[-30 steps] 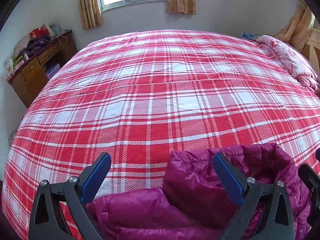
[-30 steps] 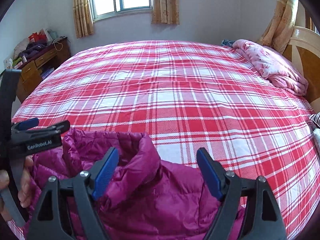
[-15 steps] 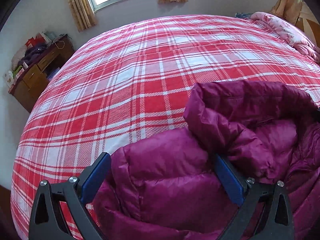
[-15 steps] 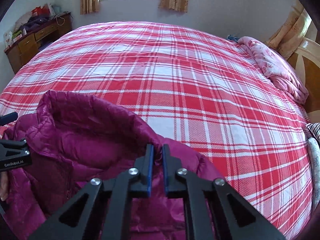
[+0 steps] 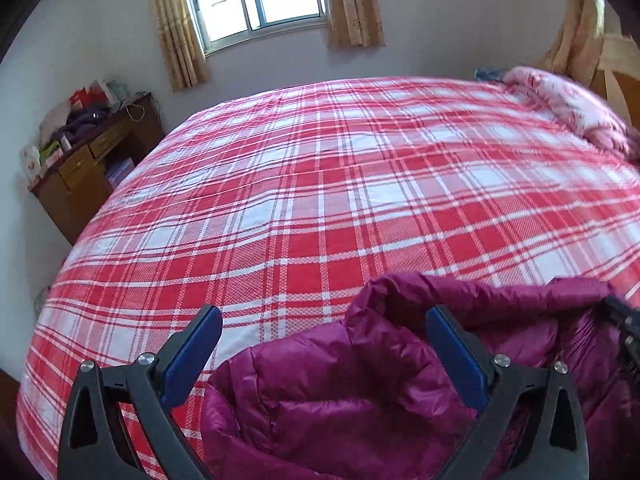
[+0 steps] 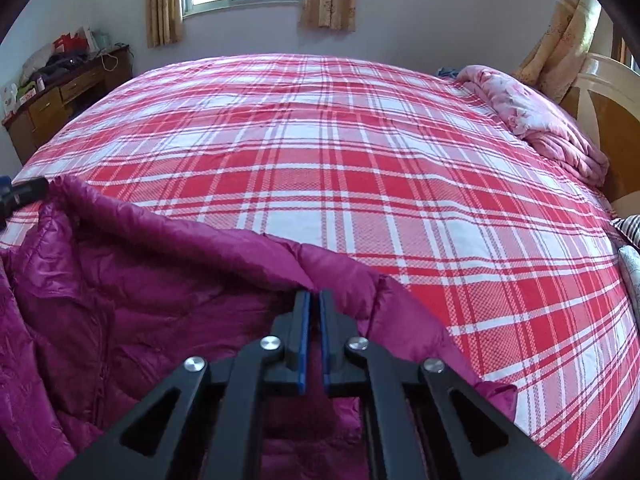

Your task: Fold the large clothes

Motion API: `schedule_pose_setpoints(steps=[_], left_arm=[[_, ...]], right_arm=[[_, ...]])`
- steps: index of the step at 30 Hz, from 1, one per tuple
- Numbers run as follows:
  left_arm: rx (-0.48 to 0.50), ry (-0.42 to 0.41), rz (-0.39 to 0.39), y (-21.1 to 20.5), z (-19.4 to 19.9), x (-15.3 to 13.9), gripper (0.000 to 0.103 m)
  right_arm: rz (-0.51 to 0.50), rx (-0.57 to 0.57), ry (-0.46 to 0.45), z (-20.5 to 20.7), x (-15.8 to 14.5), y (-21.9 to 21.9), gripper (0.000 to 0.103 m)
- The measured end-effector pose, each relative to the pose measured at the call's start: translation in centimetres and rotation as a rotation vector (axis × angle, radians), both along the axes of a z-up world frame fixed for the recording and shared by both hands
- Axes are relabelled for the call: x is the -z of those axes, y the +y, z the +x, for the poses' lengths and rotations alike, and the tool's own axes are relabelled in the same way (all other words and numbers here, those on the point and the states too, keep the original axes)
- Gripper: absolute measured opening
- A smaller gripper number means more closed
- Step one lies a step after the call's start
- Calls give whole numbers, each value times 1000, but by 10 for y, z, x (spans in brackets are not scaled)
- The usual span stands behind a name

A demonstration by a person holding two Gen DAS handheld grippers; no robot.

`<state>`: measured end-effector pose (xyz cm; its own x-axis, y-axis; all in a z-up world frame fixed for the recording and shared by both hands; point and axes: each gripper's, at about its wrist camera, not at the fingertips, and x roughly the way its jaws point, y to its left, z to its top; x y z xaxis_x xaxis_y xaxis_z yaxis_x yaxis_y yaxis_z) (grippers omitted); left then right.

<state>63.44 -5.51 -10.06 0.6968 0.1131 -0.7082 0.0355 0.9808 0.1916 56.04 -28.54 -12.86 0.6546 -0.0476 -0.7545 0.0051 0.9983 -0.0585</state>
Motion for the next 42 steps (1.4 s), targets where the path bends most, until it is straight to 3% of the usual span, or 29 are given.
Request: schedule_pose_setpoints(steps=[4, 9, 14, 18, 22, 25, 26, 28, 29, 30, 32, 35, 37, 39, 42], left_arm=[[-52, 53, 190, 2, -9, 37, 102], [-64, 84, 91, 34, -15, 35, 102], [-6, -101, -112, 35, -36, -21, 102], [-6, -174, -163, 20, -19, -50, 102], [-73, -61, -125, 14, 33, -21, 102], [-93, 54, -129, 17, 47, 15, 102], [-80, 72, -143, 18, 43, 24, 102], [-61, 90, -113, 14, 33, 39, 102], [-53, 90, -93, 12, 30, 43, 102], [-43, 85, -82, 10, 26, 46, 102], [-37, 76, -73, 9, 20, 48, 102], [-32, 73, -62, 8, 18, 47, 102], [-30, 61, -55, 7, 16, 44, 102], [-15, -15, -63, 7, 5, 29, 102], [62, -124, -89, -2, -10, 3, 102]], right_arm=[[4, 4, 17, 1, 9, -7, 5], [1, 21, 35, 0, 22, -12, 1], [52, 41, 38, 1, 29, -24, 0], [31, 40, 34, 0, 30, -20, 0], [27, 40, 26, -1, 31, -20, 0], [89, 44, 0, -6, 26, -29, 0], [113, 55, -18, -10, 22, -34, 4], [143, 92, -84, -20, 6, -42, 24], [149, 118, -130, -25, -4, -45, 48], [153, 140, -170, -28, -13, -46, 64], [165, 153, -216, -24, -32, -41, 65], [141, 54, -184, 3, -43, -8, 62], [83, -23, -142, 20, -39, 20, 54], [64, -76, -88, 31, -28, 37, 43], [66, -92, -33, 31, -6, 42, 40]])
